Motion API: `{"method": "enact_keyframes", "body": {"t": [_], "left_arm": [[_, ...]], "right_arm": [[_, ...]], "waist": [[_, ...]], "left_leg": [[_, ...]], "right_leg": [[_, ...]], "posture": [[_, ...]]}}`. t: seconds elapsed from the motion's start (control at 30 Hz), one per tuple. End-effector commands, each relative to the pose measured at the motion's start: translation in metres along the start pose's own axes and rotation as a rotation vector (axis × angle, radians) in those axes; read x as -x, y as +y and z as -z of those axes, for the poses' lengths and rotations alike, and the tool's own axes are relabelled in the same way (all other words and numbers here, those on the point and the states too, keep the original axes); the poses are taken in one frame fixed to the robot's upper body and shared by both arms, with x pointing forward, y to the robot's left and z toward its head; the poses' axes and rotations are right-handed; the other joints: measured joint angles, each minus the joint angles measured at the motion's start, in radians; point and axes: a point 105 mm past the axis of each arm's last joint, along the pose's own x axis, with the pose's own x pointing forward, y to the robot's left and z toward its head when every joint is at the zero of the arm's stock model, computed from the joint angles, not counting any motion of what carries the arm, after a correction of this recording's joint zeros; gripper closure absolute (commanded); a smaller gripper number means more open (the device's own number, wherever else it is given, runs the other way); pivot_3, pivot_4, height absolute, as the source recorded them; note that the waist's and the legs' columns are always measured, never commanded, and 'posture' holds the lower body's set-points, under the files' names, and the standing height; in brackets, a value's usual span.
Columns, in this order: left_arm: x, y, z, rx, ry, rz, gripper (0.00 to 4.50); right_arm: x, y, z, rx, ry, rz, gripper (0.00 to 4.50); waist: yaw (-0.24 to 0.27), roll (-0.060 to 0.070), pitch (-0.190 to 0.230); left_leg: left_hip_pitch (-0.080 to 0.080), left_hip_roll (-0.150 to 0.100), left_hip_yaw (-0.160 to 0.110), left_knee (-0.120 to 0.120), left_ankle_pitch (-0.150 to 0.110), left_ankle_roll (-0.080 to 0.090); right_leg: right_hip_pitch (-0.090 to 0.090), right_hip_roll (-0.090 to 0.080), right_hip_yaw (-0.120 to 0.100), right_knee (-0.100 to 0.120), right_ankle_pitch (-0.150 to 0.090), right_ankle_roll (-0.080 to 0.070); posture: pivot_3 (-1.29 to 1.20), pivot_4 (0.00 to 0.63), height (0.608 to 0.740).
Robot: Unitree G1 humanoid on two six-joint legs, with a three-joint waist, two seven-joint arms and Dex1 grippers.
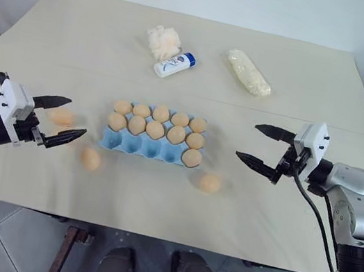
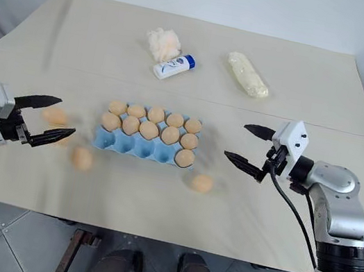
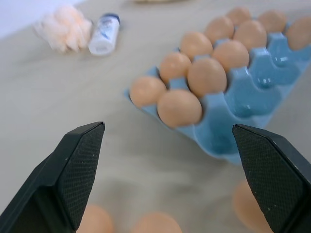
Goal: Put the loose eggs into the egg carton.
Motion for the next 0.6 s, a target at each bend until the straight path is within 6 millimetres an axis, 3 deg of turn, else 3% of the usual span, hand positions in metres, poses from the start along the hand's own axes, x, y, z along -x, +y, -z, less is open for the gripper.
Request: {"method": "enact_keyframes", "body": {"t": [0.03, 0.2, 0.3, 0.4, 0.47, 0.6], "left_arm": [[0.001, 0.004, -0.010, -0.043, -0.024, -0.015, 0.02], [-0.009, -0.004, -0.014, 0.003, -0.062, 0.039, 0.02], [-0.020, -0.023, -0.017, -0.008, -0.060, 0.172, 0.02], [-0.029, -0.046, -0.019, -0.034, -0.049, 0.320, 0.02], [-0.032, -0.065, -0.009, -0.095, 0.014, 0.442, 0.02], [-0.034, -0.073, -0.003, -0.102, 0.030, 0.512, 0.02]], "right_arm": [[0.001, 0.002, -0.007, 0.022, -0.030, 0.000, 0.00], [0.004, -0.001, -0.011, 0.042, -0.035, 0.016, 0.00], [0.014, 0.002, -0.018, 0.053, -0.027, 0.008, 0.00], [0.028, 0.021, -0.015, 0.051, 0.041, -0.071, 0.00], [0.039, 0.042, -0.004, 0.013, 0.118, -0.153, 0.00], [0.042, 0.062, 0.007, -0.011, 0.165, -0.213, 0.00]], "waist": [[0.000, 0.000, 0.000], [0.000, 0.000, 0.000], [0.001, 0.000, 0.000], [0.007, 0.000, 0.000], [0.014, 0.000, 0.000], [0.001, 0.000, 0.000]], "left_leg": [[0.000, 0.000, 0.000, 0.000, 0.000, 0.000], [0.000, 0.000, 0.000, -0.001, 0.000, 0.000], [0.000, 0.000, 0.000, 0.000, 0.000, 0.000], [0.000, 0.000, 0.000, 0.000, 0.000, 0.000], [-0.001, 0.000, -0.001, -0.001, 0.000, 0.000], [0.000, 0.000, 0.000, 0.000, 0.000, 0.000]], "right_leg": [[0.000, 0.000, 0.000, 0.000, 0.000, 0.000], [0.000, 0.000, 0.000, 0.000, 0.000, 0.000], [0.000, 0.000, 0.000, 0.000, 0.000, 0.000], [0.000, 0.000, 0.000, 0.000, 0.000, 0.000], [0.000, 0.000, -0.001, -0.002, 0.000, 0.000], [0.002, 0.001, 0.000, -0.003, 0.000, 0.000]], "posture": [[0.00, 0.150, 0.740], [0.00, 0.150, 0.740], [0.00, 0.150, 0.740], [0.00, 0.150, 0.740], [0.00, 0.150, 0.740], [0.00, 0.150, 0.740]]}}
